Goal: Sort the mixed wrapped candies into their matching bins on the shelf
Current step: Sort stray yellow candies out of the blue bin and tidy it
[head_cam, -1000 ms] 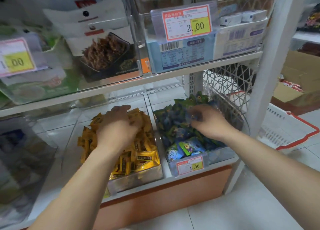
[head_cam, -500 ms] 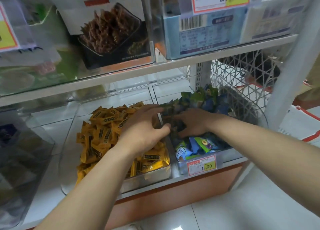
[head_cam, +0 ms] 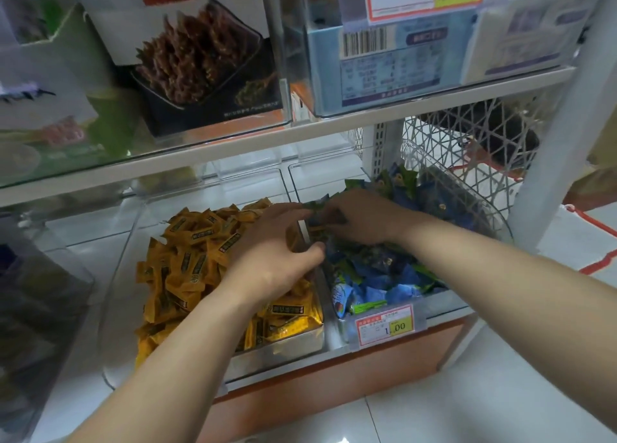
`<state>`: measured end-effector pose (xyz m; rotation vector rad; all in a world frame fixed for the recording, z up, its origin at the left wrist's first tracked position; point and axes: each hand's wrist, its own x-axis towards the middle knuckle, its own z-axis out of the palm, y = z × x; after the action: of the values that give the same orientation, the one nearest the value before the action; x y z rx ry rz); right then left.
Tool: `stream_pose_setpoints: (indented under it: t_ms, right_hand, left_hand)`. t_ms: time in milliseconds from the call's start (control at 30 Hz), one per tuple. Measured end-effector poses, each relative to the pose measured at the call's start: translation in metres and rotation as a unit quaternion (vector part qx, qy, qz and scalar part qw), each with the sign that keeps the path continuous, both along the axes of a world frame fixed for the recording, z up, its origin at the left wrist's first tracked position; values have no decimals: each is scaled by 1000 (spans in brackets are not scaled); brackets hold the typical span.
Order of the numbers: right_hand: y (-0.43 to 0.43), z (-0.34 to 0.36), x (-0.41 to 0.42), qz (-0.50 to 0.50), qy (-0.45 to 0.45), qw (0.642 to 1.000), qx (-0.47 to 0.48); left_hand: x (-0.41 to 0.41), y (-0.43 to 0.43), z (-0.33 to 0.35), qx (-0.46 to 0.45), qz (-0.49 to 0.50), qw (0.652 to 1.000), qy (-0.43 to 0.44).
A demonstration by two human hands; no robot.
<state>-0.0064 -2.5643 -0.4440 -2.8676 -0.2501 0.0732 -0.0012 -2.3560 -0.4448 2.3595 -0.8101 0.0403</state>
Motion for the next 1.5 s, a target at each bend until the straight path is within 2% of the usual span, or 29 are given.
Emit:
stream_pose_setpoints:
  t_ms: [100,267,400,467,567,633,733,767,900,933,1000,1100,1133,1167,1267,1333,1400,1500]
  right_hand:
    - [13,-14,24,-5,42,997,-58]
    - [15,-28,40,-35,62,991,-117]
    - [14,-27,34,-24,79,992,-99]
    - [10,-23,25,-26,37,996,-79]
    - [3,-12,6,-45,-40,998,18]
    - [0,-1,-6,-64,-66,987,134]
    - [5,16,-25,-87,-60,920,376]
    - [10,20,-31,-85,-60,897,429]
    - [27,28,-37,-48,-47,828,556]
    - [26,29,-35,-44,-46,835,547]
    - [13,27,-25,-80,-77,896,430]
    - [-11,12,-9,-118,-91,972,183]
    - [-14,6,-4,-100,-66,986,117]
    - [-15,1,0,-82,-37,994,54]
    - [-11,-13,15,-89,32,992,-88]
    - [-7,-16,22,-110,63,984,-127]
    - [-4,-19,27,-114,99,980,-128]
    - [-6,-21,28,-121,145,979,-81]
  left_hand:
    - [-1,2,-1,2,-2,1000,3]
    - [-1,5,-2,-10,-8,1000,9]
    - [-1,7,-2,-14,-14,1000,17]
    - [0,7,-2,-14,-14,1000,20]
    - [0,7,-1,-12,-17,1000,22]
    - [-2,5,1,-26,-12,999,18]
    - [-6,0,6,-102,13,995,-6]
    - [-8,-2,9,-135,18,991,-10]
    - [-12,-6,17,-256,34,966,-10]
    - [-9,-3,17,-262,52,964,-12]
    - [-1,9,18,-226,91,970,-5]
    - [13,28,14,-4,150,987,-56]
    - [13,30,14,44,158,982,-88]
    - [10,27,15,50,155,980,-111]
    - [-6,9,17,19,74,994,-82]
    - [-12,-2,10,41,22,998,-43]
    - [-12,-5,7,60,13,998,-26]
    - [-6,-1,5,44,4,999,-4]
